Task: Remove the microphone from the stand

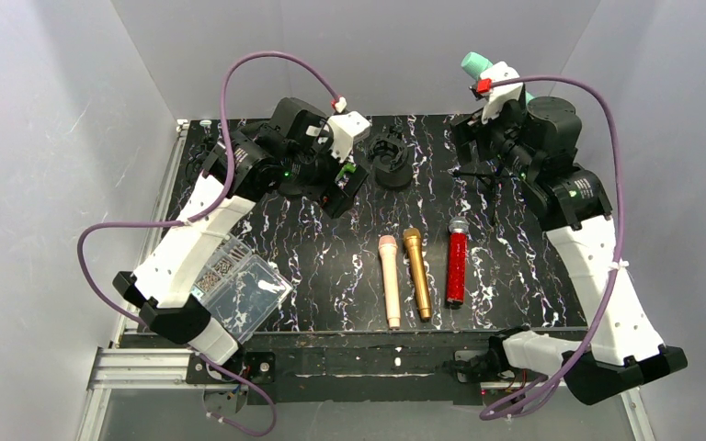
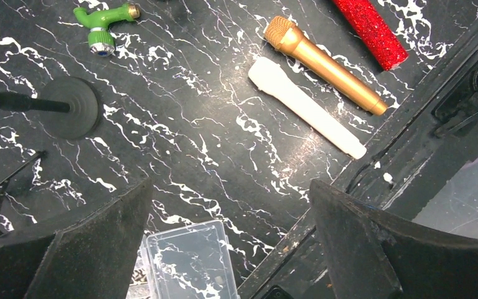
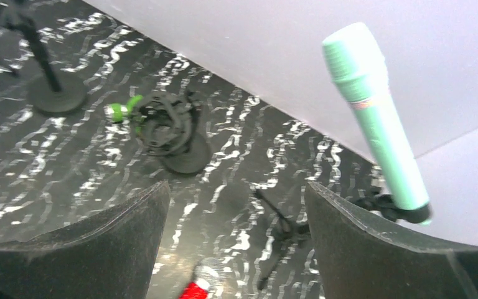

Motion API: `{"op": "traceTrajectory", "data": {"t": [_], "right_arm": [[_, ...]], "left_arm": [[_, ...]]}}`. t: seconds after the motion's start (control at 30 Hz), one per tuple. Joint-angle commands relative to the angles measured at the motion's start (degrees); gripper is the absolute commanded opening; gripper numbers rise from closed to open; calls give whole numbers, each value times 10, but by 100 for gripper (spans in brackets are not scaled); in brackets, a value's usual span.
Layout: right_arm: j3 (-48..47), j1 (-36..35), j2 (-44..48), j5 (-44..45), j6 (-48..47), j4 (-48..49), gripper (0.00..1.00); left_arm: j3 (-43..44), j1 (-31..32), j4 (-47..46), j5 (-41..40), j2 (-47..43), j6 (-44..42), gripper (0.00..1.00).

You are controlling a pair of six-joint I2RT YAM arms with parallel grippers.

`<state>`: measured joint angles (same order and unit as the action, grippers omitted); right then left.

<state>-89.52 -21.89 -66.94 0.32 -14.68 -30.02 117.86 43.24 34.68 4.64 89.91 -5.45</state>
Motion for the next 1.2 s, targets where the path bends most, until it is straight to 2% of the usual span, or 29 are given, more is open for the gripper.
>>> {"op": "traceTrajectory", "data": {"t": [0.0, 0.13, 0.43, 0.63, 1.17], "right_arm": [[-38, 20, -3, 54, -97, 15, 87], [-55, 53, -20, 78, -159, 31, 87], [-145, 147, -91, 22, -235, 3, 88], [-168, 158, -132, 3, -281, -13, 88], [-214, 183, -234, -8, -305, -19, 88]], "left_arm": [[3, -3, 30, -13, -12, -28, 98], [-5, -2, 25, -10, -16, -34, 98], [-19, -2, 20, -11, -22, -42, 98], [-14, -2, 17, -15, -16, -42, 98], [7, -2, 15, -8, 14, -42, 98]]}}
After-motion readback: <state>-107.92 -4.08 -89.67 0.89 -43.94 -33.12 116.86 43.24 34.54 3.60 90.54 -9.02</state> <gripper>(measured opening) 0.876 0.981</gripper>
